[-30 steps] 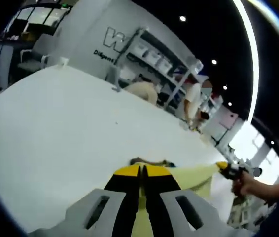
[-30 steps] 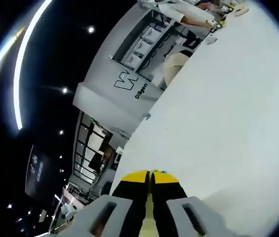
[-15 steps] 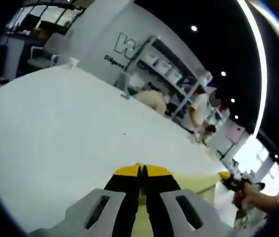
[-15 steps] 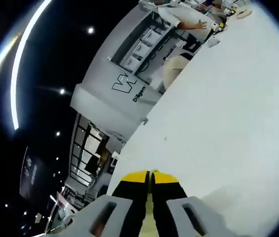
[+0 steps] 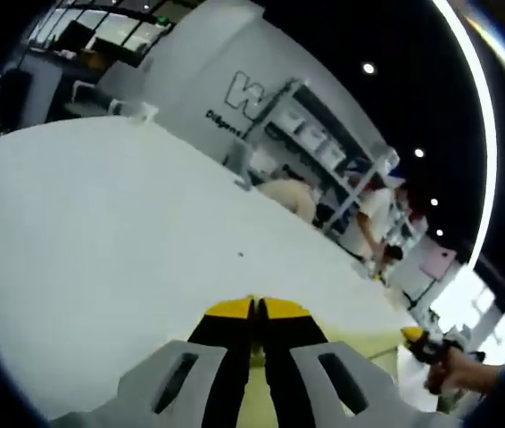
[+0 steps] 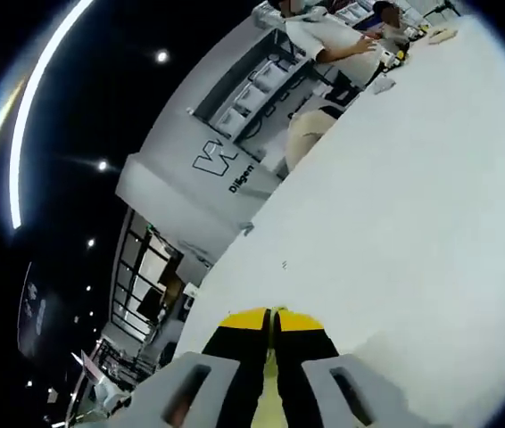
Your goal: Fold the garment on the visible template until the final outline fits inside the template.
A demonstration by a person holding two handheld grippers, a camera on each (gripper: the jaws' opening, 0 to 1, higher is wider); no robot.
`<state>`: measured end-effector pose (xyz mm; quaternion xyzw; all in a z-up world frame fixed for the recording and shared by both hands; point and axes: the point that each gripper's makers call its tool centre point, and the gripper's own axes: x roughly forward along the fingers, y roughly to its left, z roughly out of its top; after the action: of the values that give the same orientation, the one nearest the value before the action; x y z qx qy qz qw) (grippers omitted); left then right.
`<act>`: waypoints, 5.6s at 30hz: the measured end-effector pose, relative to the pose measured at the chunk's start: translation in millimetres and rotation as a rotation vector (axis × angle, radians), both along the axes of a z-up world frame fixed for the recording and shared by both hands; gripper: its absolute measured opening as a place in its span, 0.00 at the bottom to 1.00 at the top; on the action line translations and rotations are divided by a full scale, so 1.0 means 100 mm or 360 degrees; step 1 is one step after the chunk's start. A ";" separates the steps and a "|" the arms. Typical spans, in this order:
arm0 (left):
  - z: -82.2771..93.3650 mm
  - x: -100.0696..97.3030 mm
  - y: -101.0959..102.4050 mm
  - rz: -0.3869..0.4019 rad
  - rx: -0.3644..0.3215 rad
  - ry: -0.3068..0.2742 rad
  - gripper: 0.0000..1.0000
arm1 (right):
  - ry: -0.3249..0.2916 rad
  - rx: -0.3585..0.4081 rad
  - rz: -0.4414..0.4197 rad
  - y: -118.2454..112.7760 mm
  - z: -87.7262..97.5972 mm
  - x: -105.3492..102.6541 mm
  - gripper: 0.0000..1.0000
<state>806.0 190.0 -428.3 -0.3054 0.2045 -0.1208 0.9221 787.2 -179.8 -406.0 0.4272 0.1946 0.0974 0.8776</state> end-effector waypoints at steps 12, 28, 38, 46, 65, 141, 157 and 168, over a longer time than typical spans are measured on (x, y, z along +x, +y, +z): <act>-0.06 -0.31 -0.07 -0.0178 -0.0009 -0.0027 0.29 | -0.0052 -0.0163 0.0134 -0.06 -0.09 -0.20 0.24; -0.20 -1.44 -0.02 -0.0737 0.0175 0.0075 0.35 | -0.0017 -0.0284 0.0564 0.07 -0.45 -1.31 0.25; -0.31 -1.63 -0.07 -0.0804 0.0244 0.0097 0.30 | 0.0020 -0.0330 0.0572 0.13 -0.57 -1.45 0.23; -0.34 -1.59 -0.01 -0.0743 0.0271 0.0069 0.14 | 0.0033 -0.0353 0.0588 0.18 -0.61 -1.49 0.21; -0.30 -1.64 -0.01 -0.0707 0.0253 0.0057 0.00 | 0.0023 -0.0372 0.0579 0.11 -0.64 -1.51 0.00; -0.38 -1.88 -0.95 -0.1103 0.0364 0.0194 0.06 | -0.0075 -0.0679 0.1074 0.62 -0.69 -1.55 0.03; -0.05 -1.98 -1.13 -0.1354 0.0119 0.0055 0.00 | -0.0064 -0.0501 0.0682 0.27 -0.57 -0.94 0.03; -0.39 -2.42 -1.33 -0.1627 0.0280 0.0247 0.00 | -0.0074 -0.0462 0.0656 0.22 -0.53 -1.10 0.04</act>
<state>563.9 56.9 -467.2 -0.0960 0.4045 -0.5147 0.7498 677.1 -158.2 -459.1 0.2456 0.2695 0.2552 0.8955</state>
